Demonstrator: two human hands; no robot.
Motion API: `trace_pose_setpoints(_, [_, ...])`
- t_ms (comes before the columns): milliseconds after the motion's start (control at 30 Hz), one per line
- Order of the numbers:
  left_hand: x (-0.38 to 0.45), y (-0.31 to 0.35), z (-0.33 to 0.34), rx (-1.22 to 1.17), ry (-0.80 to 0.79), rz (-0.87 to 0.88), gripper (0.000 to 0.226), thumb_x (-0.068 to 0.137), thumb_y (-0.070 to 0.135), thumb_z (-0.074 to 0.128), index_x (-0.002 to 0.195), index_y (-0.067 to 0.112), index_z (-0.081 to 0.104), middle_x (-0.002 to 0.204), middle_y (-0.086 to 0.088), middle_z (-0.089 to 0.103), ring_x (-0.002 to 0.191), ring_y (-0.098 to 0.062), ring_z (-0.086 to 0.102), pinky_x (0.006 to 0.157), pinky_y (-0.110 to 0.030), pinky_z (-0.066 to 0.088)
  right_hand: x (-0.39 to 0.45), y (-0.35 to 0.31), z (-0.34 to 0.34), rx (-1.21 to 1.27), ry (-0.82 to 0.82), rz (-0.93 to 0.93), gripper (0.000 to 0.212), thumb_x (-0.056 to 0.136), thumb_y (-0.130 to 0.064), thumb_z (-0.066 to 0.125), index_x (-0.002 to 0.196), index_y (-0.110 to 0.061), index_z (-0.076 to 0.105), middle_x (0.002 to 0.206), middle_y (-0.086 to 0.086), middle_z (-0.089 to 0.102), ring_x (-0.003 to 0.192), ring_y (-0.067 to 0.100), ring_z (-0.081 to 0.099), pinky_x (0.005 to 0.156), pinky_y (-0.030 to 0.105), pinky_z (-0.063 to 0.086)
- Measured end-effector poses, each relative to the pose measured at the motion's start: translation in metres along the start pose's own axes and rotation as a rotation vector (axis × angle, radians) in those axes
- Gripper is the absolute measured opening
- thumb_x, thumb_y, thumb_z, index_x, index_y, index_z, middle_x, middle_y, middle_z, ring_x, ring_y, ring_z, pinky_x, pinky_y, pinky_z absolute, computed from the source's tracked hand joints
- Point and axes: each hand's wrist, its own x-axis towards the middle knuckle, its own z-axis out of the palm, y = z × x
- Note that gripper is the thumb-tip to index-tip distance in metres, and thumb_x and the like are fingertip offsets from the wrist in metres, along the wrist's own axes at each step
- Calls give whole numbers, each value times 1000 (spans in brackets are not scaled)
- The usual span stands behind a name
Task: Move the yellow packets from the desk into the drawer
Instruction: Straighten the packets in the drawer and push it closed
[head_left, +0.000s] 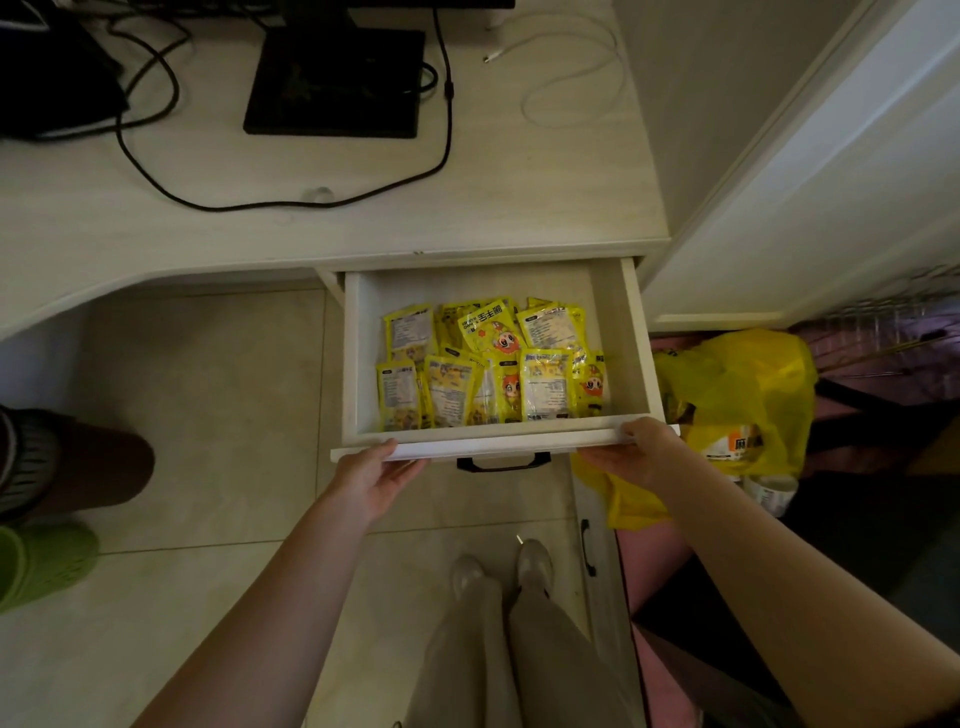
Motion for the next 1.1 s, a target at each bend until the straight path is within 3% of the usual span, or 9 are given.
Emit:
trace_pose_setpoints(133, [3, 7, 5, 5, 9, 10, 40, 92, -2, 53, 130, -7, 41, 130, -32, 48, 118, -48, 52, 81, -49, 51, 2, -3, 7, -25, 22, -20, 37, 99, -3, 37, 135, 3, 32, 129, 30, 51, 113, 45, 57, 80, 53, 51])
trace_pose_setpoints(367, [13, 28, 24, 3, 19, 2, 36, 91, -3, 53, 125, -7, 43, 132, -33, 46, 118, -50, 50, 81, -52, 50, 7, -31, 22, -1, 33, -17, 42, 95, 4, 42, 136, 0, 33, 116, 26, 46, 119, 44, 51, 94, 53, 49])
trace_pose_setpoints(567, [23, 49, 44, -27, 19, 20, 38, 91, -4, 52, 128, -6, 41, 133, -33, 44, 120, -50, 48, 79, -51, 50, 18, -53, 40, -53, 43, -42, 41, 98, -2, 40, 138, 0, 31, 123, 28, 50, 112, 42, 58, 89, 50, 53])
trace_pose_setpoints(700, [26, 64, 60, -36, -2, 0, 7, 93, -6, 47, 100, -6, 46, 135, -35, 39, 123, -53, 43, 94, -54, 44, 27, -68, 53, -64, 46, -37, 43, 99, -1, 37, 141, -1, 28, 130, 28, 47, 115, 42, 55, 91, 51, 51])
trace_pose_setpoints(800, [31, 74, 70, -19, 8, 17, 20, 93, -4, 50, 112, -9, 46, 134, -35, 43, 121, -50, 47, 85, -50, 47, 35, -83, 62, -76, 31, -45, 44, 98, 0, 36, 141, -2, 28, 119, 27, 49, 113, 41, 57, 86, 48, 52])
trace_pose_setpoints(867, [35, 83, 80, -23, 28, 40, 31, 92, -2, 52, 121, -8, 44, 129, -33, 47, 118, -47, 51, 80, -47, 50, 41, -92, 68, -114, 18, -62, 40, 99, -5, 37, 139, -2, 30, 111, 25, 53, 103, 38, 61, 83, 45, 53])
trace_pose_setpoints(967, [40, 97, 98, -22, 51, 67, 26, 93, -1, 53, 116, -8, 46, 125, -32, 49, 116, -46, 53, 83, -45, 50, 50, -108, 75, -159, -10, -68, 32, 100, -13, 41, 129, 0, 38, 102, 25, 58, 82, 32, 63, 81, 43, 52])
trace_pose_setpoints(1100, [48, 113, 118, -20, 71, 102, 24, 92, -2, 53, 115, -7, 47, 123, -29, 49, 117, -43, 52, 87, -45, 50, 62, -131, 86, -167, -37, -82, 15, 100, -14, 42, 113, -6, 39, 101, 26, 57, 92, 36, 62, 88, 47, 52])
